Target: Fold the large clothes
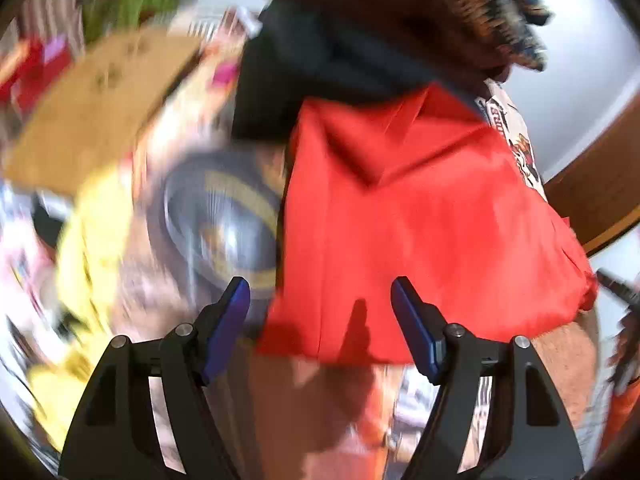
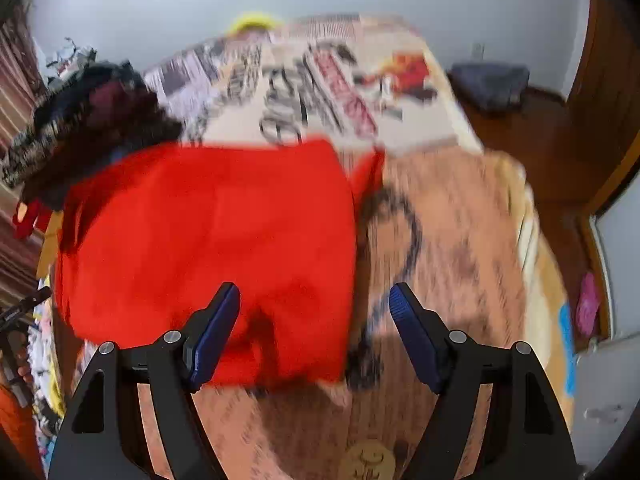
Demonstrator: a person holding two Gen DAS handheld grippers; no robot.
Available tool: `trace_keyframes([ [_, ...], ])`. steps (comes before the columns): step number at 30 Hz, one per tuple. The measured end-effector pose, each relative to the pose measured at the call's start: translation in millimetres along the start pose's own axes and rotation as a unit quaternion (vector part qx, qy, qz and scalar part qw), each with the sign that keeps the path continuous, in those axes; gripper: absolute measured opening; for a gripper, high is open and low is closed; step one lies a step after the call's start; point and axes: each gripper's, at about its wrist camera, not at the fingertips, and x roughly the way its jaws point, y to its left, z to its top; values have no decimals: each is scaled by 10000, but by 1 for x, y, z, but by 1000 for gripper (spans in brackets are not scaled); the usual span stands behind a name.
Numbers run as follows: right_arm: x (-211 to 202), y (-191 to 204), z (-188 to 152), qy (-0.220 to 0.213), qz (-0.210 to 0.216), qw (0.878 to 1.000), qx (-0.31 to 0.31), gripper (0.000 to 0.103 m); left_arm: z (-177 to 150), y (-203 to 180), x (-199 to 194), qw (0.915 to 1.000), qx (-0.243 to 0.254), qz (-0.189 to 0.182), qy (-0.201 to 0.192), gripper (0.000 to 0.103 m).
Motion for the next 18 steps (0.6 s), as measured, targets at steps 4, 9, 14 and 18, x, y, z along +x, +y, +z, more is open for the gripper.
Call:
trace_keyframes([
  [4, 19, -10, -8, 313, 414, 9980, 348, 74, -23, 12, 12, 9971, -397, -607, 225, 72],
  [9, 33, -4, 2, 346, 732, 9955, 500, 77, -20, 12, 29, 9951, -560, -771, 277, 72],
  [14, 45, 4, 1, 526, 1143, 9897, 681, 26, -12, 1, 44, 9953, -504, -715, 413, 11],
  [18, 24, 13, -2, 171, 1117, 9922, 524, 13, -12, -9, 37, 9959, -444, -711, 331, 6],
])
